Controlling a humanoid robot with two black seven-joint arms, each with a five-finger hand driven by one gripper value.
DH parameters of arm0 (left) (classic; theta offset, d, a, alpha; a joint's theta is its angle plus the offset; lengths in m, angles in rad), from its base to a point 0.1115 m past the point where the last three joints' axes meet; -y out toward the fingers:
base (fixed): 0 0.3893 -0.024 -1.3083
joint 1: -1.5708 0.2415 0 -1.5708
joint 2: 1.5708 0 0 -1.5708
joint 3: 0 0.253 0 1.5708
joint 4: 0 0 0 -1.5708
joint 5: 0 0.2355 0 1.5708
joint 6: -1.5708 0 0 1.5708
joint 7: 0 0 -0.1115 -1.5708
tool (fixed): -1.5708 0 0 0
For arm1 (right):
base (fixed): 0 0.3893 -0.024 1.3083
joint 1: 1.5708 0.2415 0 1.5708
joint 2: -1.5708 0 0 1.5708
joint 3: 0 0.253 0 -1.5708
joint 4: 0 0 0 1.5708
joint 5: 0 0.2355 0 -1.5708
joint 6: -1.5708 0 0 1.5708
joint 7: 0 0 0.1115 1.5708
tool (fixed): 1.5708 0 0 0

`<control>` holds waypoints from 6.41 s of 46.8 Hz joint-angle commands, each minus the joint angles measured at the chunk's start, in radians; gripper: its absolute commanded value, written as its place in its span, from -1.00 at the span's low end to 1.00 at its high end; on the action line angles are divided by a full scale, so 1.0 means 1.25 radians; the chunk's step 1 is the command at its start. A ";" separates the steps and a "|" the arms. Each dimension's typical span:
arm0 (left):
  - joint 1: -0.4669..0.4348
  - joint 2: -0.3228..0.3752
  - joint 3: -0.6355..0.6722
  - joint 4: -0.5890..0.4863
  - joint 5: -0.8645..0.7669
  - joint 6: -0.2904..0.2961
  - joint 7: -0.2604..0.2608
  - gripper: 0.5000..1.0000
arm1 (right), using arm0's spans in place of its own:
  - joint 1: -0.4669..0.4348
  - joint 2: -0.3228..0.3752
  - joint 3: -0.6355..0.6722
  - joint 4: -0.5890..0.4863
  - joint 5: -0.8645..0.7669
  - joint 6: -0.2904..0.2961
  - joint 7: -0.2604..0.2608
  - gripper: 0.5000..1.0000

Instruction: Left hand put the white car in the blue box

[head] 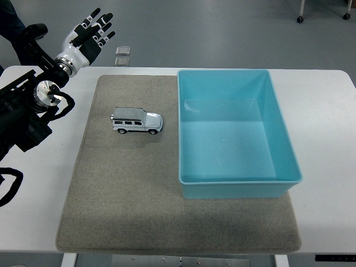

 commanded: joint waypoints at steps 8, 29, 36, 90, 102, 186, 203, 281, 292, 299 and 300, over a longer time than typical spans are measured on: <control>-0.001 0.000 -0.005 0.000 -0.001 0.000 0.000 0.99 | 0.000 0.000 0.000 0.000 0.000 0.000 0.000 0.74; -0.009 0.016 -0.069 -0.009 -0.003 -0.012 0.000 0.99 | 0.000 0.000 0.000 0.000 0.000 0.000 0.001 0.74; -0.022 0.017 -0.063 -0.006 0.000 -0.005 0.000 0.99 | 0.000 0.000 0.000 0.000 0.000 0.000 0.000 0.74; -0.043 0.037 0.076 -0.064 0.161 0.069 0.001 0.99 | -0.001 0.000 0.000 0.000 0.000 0.000 0.000 0.74; -0.066 0.095 0.151 -0.137 0.315 0.076 0.004 0.99 | 0.000 0.000 0.000 0.000 0.000 0.000 0.000 0.74; -0.169 0.311 0.242 -0.615 1.232 -0.188 0.148 0.99 | 0.000 0.000 0.000 0.000 0.000 0.000 0.000 0.74; -0.167 0.280 0.242 -0.615 1.227 -0.187 0.168 0.99 | 0.000 0.000 0.000 0.000 0.000 0.000 0.001 0.74; -0.142 0.233 0.232 -0.593 1.306 -0.123 0.242 -1.00 | 0.000 0.000 0.000 0.000 0.000 0.000 0.000 0.74; -0.151 0.241 0.221 -0.592 1.290 -0.122 0.241 -1.00 | 0.000 0.000 0.000 0.000 0.000 0.000 0.001 0.74; -0.150 0.247 0.187 -0.592 1.288 -0.123 0.239 -1.00 | 0.000 0.000 0.000 0.000 0.000 0.000 0.000 0.74; -0.151 0.249 0.183 -0.592 1.288 -0.123 0.238 -1.00 | 0.000 0.000 0.000 0.000 0.000 0.000 0.001 0.74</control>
